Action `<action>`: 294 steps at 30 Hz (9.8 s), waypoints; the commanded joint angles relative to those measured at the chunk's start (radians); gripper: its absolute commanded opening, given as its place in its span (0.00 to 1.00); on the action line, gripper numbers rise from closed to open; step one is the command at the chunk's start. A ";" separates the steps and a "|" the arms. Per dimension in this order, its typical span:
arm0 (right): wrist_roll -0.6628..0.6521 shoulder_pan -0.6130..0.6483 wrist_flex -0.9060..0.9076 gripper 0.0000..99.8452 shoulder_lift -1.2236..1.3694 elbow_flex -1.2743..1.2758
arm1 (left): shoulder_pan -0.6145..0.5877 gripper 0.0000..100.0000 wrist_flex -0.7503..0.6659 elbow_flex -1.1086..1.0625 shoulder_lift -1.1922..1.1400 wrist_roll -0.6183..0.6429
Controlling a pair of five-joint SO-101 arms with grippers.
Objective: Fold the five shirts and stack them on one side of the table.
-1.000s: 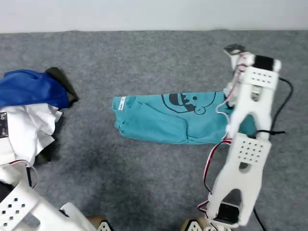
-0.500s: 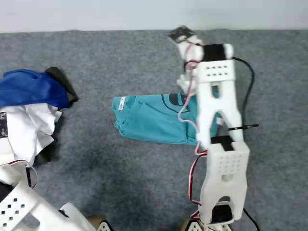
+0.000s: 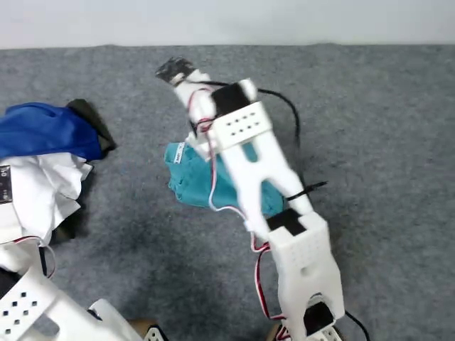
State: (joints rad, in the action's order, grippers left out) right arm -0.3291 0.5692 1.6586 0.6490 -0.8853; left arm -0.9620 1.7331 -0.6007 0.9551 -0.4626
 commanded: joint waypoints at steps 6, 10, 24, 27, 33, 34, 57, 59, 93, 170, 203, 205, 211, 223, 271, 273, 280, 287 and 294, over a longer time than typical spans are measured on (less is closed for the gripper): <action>-0.015 0.053 -0.094 0.07 0.088 -0.015 | 0.006 0.04 -0.003 0.004 0.014 -0.005; -0.025 0.091 -0.056 0.19 0.076 -0.035 | 0.006 0.04 -0.003 0.002 0.014 -0.005; -0.290 -0.236 0.133 0.01 0.088 -0.147 | 0.006 0.04 -0.002 0.004 0.014 -0.005; -0.339 -0.314 0.105 0.01 0.153 -0.155 | 0.006 0.04 -0.002 0.004 0.014 -0.005; -0.351 -0.323 0.031 0.01 0.271 -0.153 | 0.006 0.04 -0.002 0.004 0.014 -0.005; -0.351 -0.305 0.031 0.01 0.285 -0.153 | 0.006 0.04 -0.002 0.004 0.014 -0.005; -0.288 0.127 0.137 0.01 -0.136 0.118 | 0.005 0.04 -0.002 0.002 0.014 0.029; -0.293 0.091 0.136 0.01 -0.170 0.123 | 0.005 0.04 -0.002 0.002 0.014 0.029; -0.275 0.107 -0.038 0.01 -0.116 0.287 | 0.006 0.04 -0.009 0.004 0.014 0.029; -0.367 -0.533 -0.061 0.01 -0.021 0.259 | 0.140 0.04 -0.005 0.004 0.014 0.028; 0.580 -0.318 -0.004 0.35 -0.220 0.261 | 0.141 0.04 -0.006 -0.039 0.014 0.026; 0.663 -0.292 0.031 0.35 -0.208 0.261 | 0.141 0.04 -0.008 -0.039 0.014 0.025; 0.842 -0.275 -0.015 0.35 -0.125 0.261 | 0.141 0.04 -0.009 -0.039 0.014 0.023; 0.931 -0.314 -0.194 0.35 0.122 0.261 | 0.137 0.04 -0.009 -0.036 0.014 -0.032; -0.402 -1.152 -0.188 0.01 -0.041 0.261 | 0.141 0.04 -0.009 -0.039 0.012 -0.031; -0.430 -1.170 -0.213 0.01 -0.021 0.261 | 0.141 0.04 -0.008 -0.039 0.012 -0.031; -0.334 -1.176 -0.064 0.27 -0.036 0.218 | 0.141 0.04 -0.006 -0.039 0.012 -0.031; -0.196 -1.132 0.105 0.32 -0.130 0.077 | 0.141 0.04 -0.003 -0.039 0.012 -0.032; -0.190 -1.024 0.136 0.01 -0.111 0.137 | 0.141 0.04 -0.003 -0.039 0.014 -0.032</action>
State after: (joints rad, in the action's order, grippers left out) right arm -0.5332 -0.4956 1.7522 0.5892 -0.7549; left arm -0.8255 1.7331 -0.6452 0.9567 -0.4856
